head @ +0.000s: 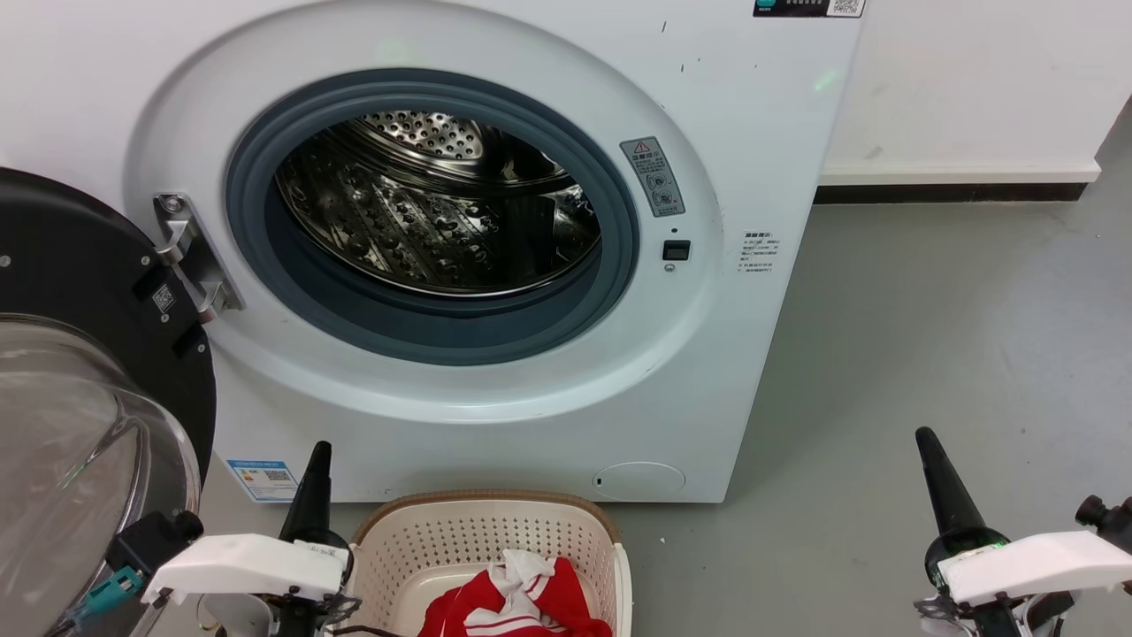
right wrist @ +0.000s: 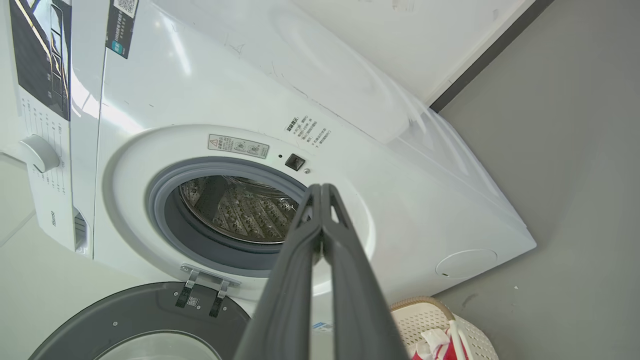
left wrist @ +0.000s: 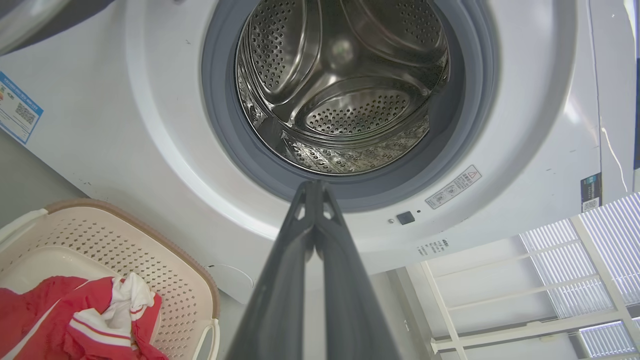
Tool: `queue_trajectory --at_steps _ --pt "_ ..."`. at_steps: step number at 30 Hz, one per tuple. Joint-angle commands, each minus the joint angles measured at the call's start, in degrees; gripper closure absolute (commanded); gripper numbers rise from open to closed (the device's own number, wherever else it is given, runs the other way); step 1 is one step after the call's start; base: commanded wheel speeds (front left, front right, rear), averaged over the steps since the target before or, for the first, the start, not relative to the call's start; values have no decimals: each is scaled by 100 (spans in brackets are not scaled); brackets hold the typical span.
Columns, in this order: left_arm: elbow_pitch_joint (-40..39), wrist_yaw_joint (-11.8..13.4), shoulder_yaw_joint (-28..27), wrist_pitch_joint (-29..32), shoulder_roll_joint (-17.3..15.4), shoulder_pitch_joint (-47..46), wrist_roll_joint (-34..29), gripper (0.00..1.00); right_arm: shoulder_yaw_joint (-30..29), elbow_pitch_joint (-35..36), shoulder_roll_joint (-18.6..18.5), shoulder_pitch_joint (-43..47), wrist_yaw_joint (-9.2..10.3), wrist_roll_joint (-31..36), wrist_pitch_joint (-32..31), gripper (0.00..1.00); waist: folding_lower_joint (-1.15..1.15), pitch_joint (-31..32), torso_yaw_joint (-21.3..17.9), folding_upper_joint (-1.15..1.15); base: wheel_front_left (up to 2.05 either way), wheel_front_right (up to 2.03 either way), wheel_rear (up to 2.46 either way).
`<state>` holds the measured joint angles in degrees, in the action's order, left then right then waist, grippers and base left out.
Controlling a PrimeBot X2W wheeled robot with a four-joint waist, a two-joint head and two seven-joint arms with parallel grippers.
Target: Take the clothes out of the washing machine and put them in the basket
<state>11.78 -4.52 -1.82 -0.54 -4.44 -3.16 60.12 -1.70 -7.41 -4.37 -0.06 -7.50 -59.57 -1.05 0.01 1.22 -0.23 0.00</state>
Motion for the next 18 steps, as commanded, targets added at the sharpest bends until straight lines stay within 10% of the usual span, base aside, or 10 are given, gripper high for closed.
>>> queue_trajectory --at_steps 1,18 --pt "-27 -44 -41 48 19 -173 210 100 -26 1 -41 -195 0 -241 -20 100 0 -5 1 0 0 0 0" --pt "49 -120 -177 253 56 -232 1125 100 -93 -196 -39 -332 0 -1224 -123 100 0 -38 6 0 0 0 0"
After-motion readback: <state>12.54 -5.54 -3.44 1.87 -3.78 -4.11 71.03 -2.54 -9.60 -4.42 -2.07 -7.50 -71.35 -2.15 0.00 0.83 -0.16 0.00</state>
